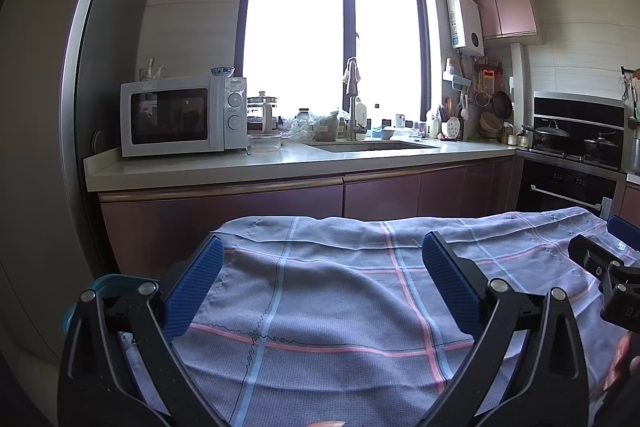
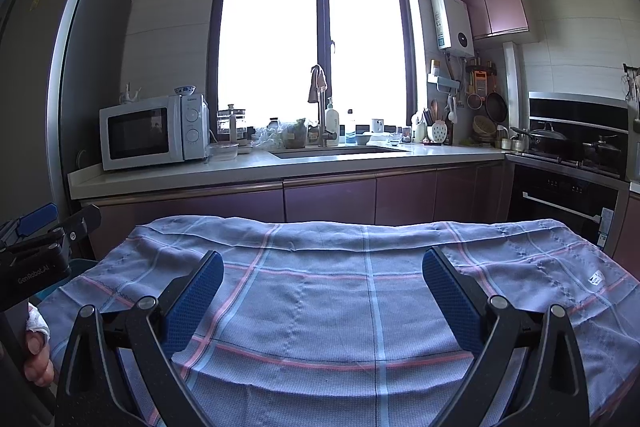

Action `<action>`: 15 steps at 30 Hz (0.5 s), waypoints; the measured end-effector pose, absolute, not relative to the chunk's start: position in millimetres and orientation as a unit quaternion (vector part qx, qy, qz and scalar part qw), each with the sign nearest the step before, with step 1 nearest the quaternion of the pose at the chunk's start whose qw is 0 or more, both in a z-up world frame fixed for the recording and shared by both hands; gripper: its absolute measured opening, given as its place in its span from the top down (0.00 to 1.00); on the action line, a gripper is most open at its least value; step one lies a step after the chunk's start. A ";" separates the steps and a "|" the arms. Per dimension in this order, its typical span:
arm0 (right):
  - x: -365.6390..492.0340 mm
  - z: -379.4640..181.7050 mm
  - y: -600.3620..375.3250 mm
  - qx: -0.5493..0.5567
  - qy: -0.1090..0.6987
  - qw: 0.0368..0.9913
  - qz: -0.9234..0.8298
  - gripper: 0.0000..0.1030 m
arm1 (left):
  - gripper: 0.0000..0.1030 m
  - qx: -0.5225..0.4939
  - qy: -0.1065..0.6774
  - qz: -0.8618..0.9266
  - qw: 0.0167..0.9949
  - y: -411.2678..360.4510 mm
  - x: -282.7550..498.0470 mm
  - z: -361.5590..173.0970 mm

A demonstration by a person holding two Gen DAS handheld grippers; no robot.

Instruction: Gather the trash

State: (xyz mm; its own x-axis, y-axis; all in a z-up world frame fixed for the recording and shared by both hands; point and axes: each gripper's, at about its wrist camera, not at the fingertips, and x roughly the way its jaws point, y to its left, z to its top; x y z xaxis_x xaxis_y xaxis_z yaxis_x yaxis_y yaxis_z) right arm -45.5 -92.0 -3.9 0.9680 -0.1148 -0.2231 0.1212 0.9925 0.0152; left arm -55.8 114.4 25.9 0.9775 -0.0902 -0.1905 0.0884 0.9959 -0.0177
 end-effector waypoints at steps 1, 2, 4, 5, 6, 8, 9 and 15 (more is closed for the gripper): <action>-45.2 -3.8 -92.3 0.014 0.112 0.992 -0.060 0.07 | 0.05 -0.005 0.096 -0.045 0.994 114.6 -56.0 25.6; -45.4 -3.7 -92.0 0.014 0.111 0.992 -0.060 0.07 | 0.05 -0.005 0.096 -0.045 0.994 113.9 -56.1 25.8; -44.9 -3.7 -92.4 0.015 0.111 0.992 -0.059 0.07 | 0.05 -0.004 0.096 -0.044 0.994 113.9 -56.1 25.3; -44.8 -3.8 -92.6 0.015 0.112 0.992 -0.059 0.07 | 0.05 -0.004 0.096 -0.045 0.994 114.0 -56.0 25.9; -44.7 -3.9 -92.5 0.015 0.113 0.992 -0.059 0.07 | 0.05 -0.004 0.096 -0.045 0.994 113.7 -55.9 26.2; -45.1 -4.0 -93.2 0.017 0.113 0.992 -0.059 0.07 | 0.05 -0.003 0.097 -0.044 0.994 114.0 -56.1 24.7; -44.8 -4.0 -93.6 0.017 0.114 0.992 -0.059 0.07 | 0.05 -0.003 0.097 -0.044 0.994 113.8 -55.9 24.2; -46.4 -4.3 -94.8 0.017 0.113 0.992 -0.059 0.07 | 0.05 -0.002 0.099 -0.045 0.994 113.5 -55.3 23.3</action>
